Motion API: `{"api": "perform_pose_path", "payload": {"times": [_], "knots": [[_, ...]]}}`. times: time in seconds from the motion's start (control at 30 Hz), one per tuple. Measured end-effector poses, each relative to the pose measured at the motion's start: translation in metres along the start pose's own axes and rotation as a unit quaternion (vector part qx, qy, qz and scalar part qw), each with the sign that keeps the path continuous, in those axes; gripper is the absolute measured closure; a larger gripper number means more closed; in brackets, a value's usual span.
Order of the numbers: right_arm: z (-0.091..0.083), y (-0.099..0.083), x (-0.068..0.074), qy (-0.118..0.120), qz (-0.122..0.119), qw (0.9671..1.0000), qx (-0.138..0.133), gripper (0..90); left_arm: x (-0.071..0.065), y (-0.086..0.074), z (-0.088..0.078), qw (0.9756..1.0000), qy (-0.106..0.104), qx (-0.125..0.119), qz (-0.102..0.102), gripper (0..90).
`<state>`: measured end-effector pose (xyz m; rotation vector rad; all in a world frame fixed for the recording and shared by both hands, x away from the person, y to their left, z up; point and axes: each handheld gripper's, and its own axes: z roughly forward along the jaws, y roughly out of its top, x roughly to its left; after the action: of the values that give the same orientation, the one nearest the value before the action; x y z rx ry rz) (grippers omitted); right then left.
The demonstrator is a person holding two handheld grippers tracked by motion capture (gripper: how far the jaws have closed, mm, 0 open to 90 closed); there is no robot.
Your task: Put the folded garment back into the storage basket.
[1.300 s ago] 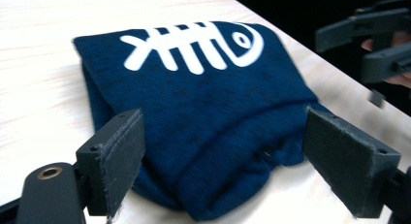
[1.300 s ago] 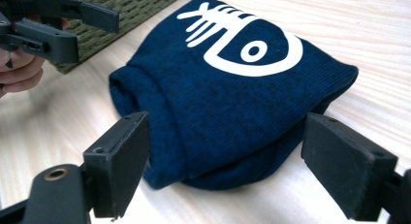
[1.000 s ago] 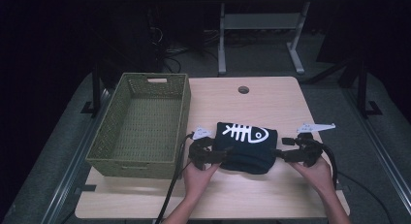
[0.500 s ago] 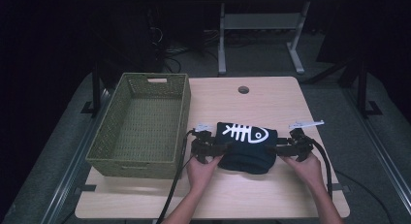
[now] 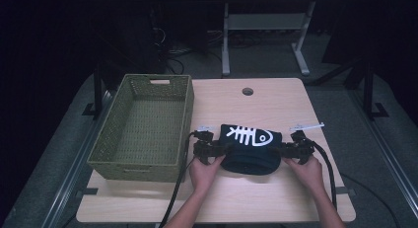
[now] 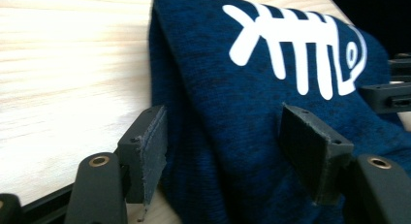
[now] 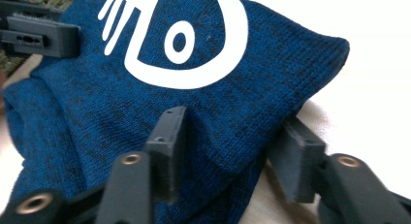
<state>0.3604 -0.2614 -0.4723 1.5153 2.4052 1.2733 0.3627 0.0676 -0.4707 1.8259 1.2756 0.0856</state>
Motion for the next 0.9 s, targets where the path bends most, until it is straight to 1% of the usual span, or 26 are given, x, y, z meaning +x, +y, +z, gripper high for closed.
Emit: {"api": "perform_pose_path", "payload": {"times": [0.03, 0.07, 0.1, 0.13, 0.23, 0.27, 0.3, 0.37, 0.4, 0.43, 0.47, 0.5, 0.53, 0.6, 0.63, 0.7, 0.73, 0.83, 0.9], "knots": [[0.001, 0.0, 0.002, -0.004, -0.004, 1.0, 0.001, 52.0, 0.0, 0.0, 0.0, 1.0, 0.002, 0.002, -0.003, 31.3], [0.001, 0.0, 0.002, -0.004, -0.004, 1.0, 0.001, 52.0, 0.0, 0.0, 0.0, 1.0, 0.008, 0.0, -0.002, 31.3], [0.002, 0.0, 0.003, -0.007, -0.005, 1.0, 0.0, 52.2, -0.001, 0.0, -0.001, 0.9999, 0.017, 0.002, -0.001, 28.6], [0.002, 0.0, 0.004, -0.011, -0.002, 0.9999, 0.0, 53.1, 0.0, 0.0, 0.0, 0.9998, 0.018, 0.004, -0.001, 25.7], [0.002, 0.001, 0.005, -0.016, -0.008, 0.9998, 0.002, 53.6, -0.001, -0.001, 0.001, 0.9998, 0.018, 0.004, -0.004, 25.7], [0.003, 0.001, 0.006, -0.021, -0.009, 0.9997, 0.002, 53.8, -0.001, -0.001, 0.001, 0.9998, 0.02, 0.006, -0.002, 28.0], [0.003, 0.001, 0.007, -0.022, -0.008, 0.9997, 0.001, 54.5, -0.002, -0.001, 0.002, 0.9999, 0.015, 0.005, -0.005, 28.0], [0.004, 0.001, 0.008, -0.023, -0.012, 0.9997, 0.002, 57.3, -0.003, -0.002, 0.003, 0.9999, 0.014, 0.006, -0.002, 36.3], [0.005, 0.002, 0.008, -0.019, -0.004, 0.9998, 0.002, 61.2, -0.005, -0.002, 0.004, 0.9999, 0.008, 0.006, -0.003, 40.2], [0.005, 0.002, 0.008, -0.019, -0.004, 0.9998, 0.002, 61.2, -0.005, -0.003, 0.004, 0.9999, 0.006, 0.008, -0.002, 40.2], [0.006, 0.002, 0.008, -0.016, 0.001, 0.9999, 0.002, 64.0, -0.006, -0.003, 0.005, 0.9999, -0.001, 0.01, -0.003, 42.3], [0.007, 0.001, 0.008, -0.013, 0.003, 0.9999, 0.0, 67.5, -0.005, -0.003, 0.005, 0.9999, -0.009, 0.011, -0.005, 48.1], [0.007, 0.001, 0.007, -0.011, 0.002, 0.9999, 0.0, 69.3, -0.005, -0.003, 0.005, 0.9998, -0.013, 0.012, -0.009, 50.8], [0.007, 0.001, 0.005, 0.0, 0.01, 1.0, 0.001, 73.1, -0.005, -0.003, 0.005, 0.9996, -0.022, 0.011, -0.012, 57.1], [0.007, 0.0, 0.002, 0.014, 0.019, 0.9997, -0.003, 75.0, -0.005, -0.003, 0.005, 0.9996, -0.023, 0.012, -0.012, 61.2], [0.005, 0.001, 0.0, 0.02, 0.022, 0.9996, -0.003, 76.1, -0.006, -0.003, 0.004, 0.9997, -0.023, 0.009, -0.007, 65.6], [0.005, 0.001, 0.0, 0.02, 0.022, 0.9996, -0.003, 76.1, -0.007, -0.002, 0.003, 0.9997, -0.024, 0.007, -0.006, 65.6], [0.001, 0.002, 0.002, 0.023, 0.022, 0.9995, -0.006, 76.8, -0.009, -0.002, 0.0, 0.9995, -0.031, 0.005, 0.001, 71.3], [-0.003, 0.003, 0.002, 0.025, 0.021, 0.9994, -0.008, 76.9, -0.012, -0.001, -0.002, 0.9994, -0.035, 0.002, 0.002, 72.5]]}}
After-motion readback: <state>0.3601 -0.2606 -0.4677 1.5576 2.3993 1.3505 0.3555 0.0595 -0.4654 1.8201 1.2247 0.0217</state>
